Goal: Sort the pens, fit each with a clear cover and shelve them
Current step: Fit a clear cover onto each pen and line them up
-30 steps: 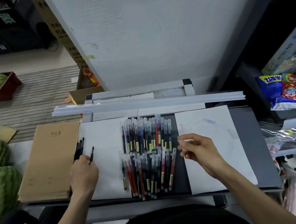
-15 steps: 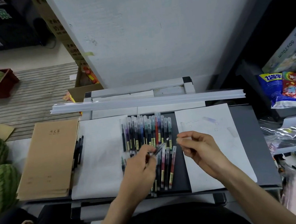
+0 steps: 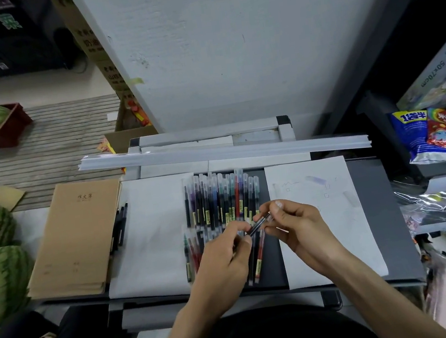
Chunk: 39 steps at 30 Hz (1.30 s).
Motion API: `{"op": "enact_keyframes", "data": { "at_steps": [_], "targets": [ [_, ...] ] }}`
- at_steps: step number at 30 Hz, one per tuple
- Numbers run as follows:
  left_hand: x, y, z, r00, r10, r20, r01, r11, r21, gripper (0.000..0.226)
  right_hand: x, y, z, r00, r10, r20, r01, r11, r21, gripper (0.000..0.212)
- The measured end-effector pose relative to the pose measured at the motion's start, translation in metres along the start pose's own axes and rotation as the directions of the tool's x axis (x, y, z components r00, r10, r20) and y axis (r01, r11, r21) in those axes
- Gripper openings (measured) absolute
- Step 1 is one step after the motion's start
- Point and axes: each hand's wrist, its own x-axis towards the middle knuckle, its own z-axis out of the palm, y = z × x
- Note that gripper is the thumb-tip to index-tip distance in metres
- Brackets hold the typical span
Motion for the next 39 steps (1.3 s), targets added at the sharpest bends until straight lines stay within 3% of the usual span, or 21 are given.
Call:
{"op": "enact_keyframes", "data": {
  "at_steps": [4,10,21,25,27,30,34,37,39],
  "targets": [
    [0.001,0.001,0.003,1.0,-0.016,-0.018,0.015,0.999,-0.034,0.019,-0.002,-0.005,0.004,0.996,0.068,-0.065,-0.053,0.977,0.208,0.026],
    [-0.003,0.003,0.005,0.999,-0.024,-0.025,0.021,0.996,-0.089,0.019,-0.005,-0.009,0.004,0.994,0.095,-0.055,-0.079,0.968,0.239,0.026],
    [0.0,0.005,0.014,0.998,-0.057,-0.014,0.055,0.99,-0.131,0.021,-0.009,-0.001,0.013,1.0,0.03,-0.006,-0.029,0.996,0.089,0.028],
    [0.009,0.012,0.012,0.972,-0.192,0.132,0.23,0.886,-0.402,0.025,-0.006,-0.001,0.005,0.997,0.064,0.044,-0.07,0.987,0.146,0.024],
    [0.011,0.014,0.008,0.956,-0.208,0.209,0.283,0.842,-0.459,0.03,-0.005,-0.002,0.0,0.994,0.08,0.076,-0.089,0.988,0.125,0.025],
    [0.015,0.012,0.007,0.947,-0.193,0.256,0.278,0.89,-0.361,0.025,-0.006,0.001,-0.011,0.993,0.08,0.082,-0.081,0.997,0.012,0.025],
    [0.027,0.003,0.007,0.95,-0.236,0.204,0.242,0.97,-0.003,0.02,-0.003,0.017,-0.022,0.995,0.089,-0.043,-0.097,0.965,-0.244,0.027],
    [0.032,-0.018,0.003,0.96,-0.273,0.061,0.264,0.956,0.125,0.016,0.006,0.036,-0.03,0.991,0.098,-0.096,-0.129,0.898,-0.42,0.019],
    [0.032,-0.032,-0.006,0.954,-0.292,-0.073,0.301,0.939,0.166,0.013,0.014,0.043,-0.039,0.99,0.014,-0.142,-0.101,0.769,-0.631,0.013]
  ]
}}
